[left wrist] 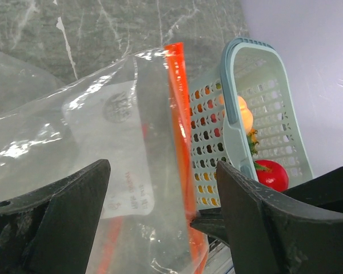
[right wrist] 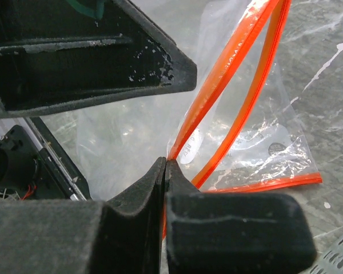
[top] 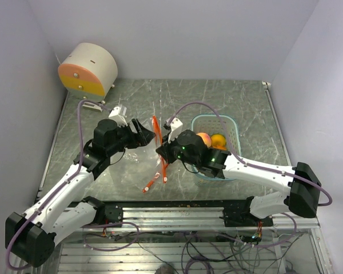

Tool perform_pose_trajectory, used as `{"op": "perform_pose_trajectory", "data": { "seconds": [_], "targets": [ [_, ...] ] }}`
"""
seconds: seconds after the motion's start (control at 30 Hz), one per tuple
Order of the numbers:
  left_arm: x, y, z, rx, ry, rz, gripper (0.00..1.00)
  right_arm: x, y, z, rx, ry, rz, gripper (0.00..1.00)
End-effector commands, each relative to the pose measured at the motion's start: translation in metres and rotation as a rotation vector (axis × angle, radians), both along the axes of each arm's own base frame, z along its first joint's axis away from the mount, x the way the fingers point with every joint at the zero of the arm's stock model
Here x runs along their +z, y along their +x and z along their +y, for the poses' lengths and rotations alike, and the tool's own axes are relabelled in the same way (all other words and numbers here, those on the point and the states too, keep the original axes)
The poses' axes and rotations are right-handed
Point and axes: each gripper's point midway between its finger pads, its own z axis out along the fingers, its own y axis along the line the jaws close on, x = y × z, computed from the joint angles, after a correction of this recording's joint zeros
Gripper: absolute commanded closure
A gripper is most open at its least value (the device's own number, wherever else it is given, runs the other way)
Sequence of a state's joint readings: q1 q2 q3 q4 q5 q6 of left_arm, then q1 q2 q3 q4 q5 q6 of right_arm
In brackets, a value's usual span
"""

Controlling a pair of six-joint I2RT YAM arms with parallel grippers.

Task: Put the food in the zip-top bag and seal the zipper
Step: Open the zipper of the food storage bag at the center of the board.

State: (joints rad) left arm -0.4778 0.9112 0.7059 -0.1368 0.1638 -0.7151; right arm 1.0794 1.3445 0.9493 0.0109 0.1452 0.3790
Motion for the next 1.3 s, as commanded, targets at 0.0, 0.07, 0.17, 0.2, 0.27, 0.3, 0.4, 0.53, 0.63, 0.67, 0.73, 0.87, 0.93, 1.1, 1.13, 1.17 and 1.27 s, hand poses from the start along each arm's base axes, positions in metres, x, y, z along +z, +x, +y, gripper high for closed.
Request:
{"op": "perform_pose_trajectory", "data": {
  "seconds": [0.0, 0.07, 0.17, 0.2, 0.27, 0.3, 0.4, 0.53, 0.63, 0.67, 0.73, 0.87, 0.93, 1.1, 1.13, 1.17, 1.27],
  "targets": [
    [0.034, 0.002, -0.016, -0.051, -0.065, -0.087, 0.14, 0.017, 0.003, 0.012, 0.015, 0.028, -0.038, 1.00],
    [0.036, 0.001, -0.019, -0.056, -0.068, -0.095, 0.13, 0.016, 0.002, 0.014, 0.018, 0.029, -0.037, 1.00],
    [0.034, -0.001, -0.022, -0.067, -0.051, -0.092, 0.13, 0.017, 0.002, 0.014, 0.016, 0.033, -0.040, 1.00],
    [0.032, -0.001, -0.023, -0.065, -0.041, -0.089, 0.13, 0.017, 0.002, 0.014, 0.017, 0.032, -0.041, 1.00],
    [0.024, -0.001, -0.024, -0.062, -0.018, -0.073, 0.15, 0.019, 0.001, 0.014, 0.020, 0.034, -0.044, 1.00],
    [0.022, -0.001, -0.024, -0.058, -0.005, -0.070, 0.17, 0.019, 0.001, 0.014, 0.021, 0.034, -0.044, 1.00],
    [0.012, 0.001, -0.026, -0.042, 0.039, -0.053, 0.25, 0.018, -0.001, 0.015, 0.030, 0.029, -0.044, 1.00],
    [0.003, 0.006, -0.024, 0.000, 0.112, -0.049, 0.30, 0.022, -0.004, 0.015, 0.036, 0.036, -0.051, 1.00],
    [-0.004, 0.006, -0.027, 0.009, 0.156, -0.046, 0.31, 0.025, -0.006, 0.014, 0.037, 0.037, -0.057, 1.00],
    [-0.006, 0.007, -0.028, 0.011, 0.166, -0.046, 0.31, 0.025, -0.006, 0.014, 0.039, 0.036, -0.058, 1.00],
    [-0.011, 0.007, -0.031, 0.009, 0.184, -0.040, 0.34, 0.027, -0.007, 0.013, 0.038, 0.037, -0.063, 1.00],
    [-0.018, 0.008, -0.033, 0.017, 0.224, -0.039, 0.46, 0.032, -0.007, 0.011, 0.031, 0.045, -0.072, 1.00],
    [-0.023, 0.009, -0.032, 0.023, 0.240, -0.039, 0.56, 0.035, -0.008, 0.010, 0.029, 0.050, -0.075, 1.00],
    [-0.029, 0.008, -0.039, -0.002, 0.231, -0.035, 0.92, 0.035, -0.008, 0.008, 0.023, 0.045, -0.077, 1.00],
    [-0.030, 0.008, -0.038, 0.002, 0.234, -0.035, 0.93, 0.036, -0.008, 0.007, 0.019, 0.046, -0.078, 1.00],
    [-0.029, 0.009, -0.036, 0.008, 0.239, -0.037, 0.93, 0.037, -0.007, 0.006, 0.014, 0.044, -0.079, 1.00],
    [-0.025, 0.010, -0.026, 0.048, 0.260, -0.053, 0.93, 0.040, -0.004, -0.003, -0.028, 0.035, -0.084, 1.00]
  ]
}}
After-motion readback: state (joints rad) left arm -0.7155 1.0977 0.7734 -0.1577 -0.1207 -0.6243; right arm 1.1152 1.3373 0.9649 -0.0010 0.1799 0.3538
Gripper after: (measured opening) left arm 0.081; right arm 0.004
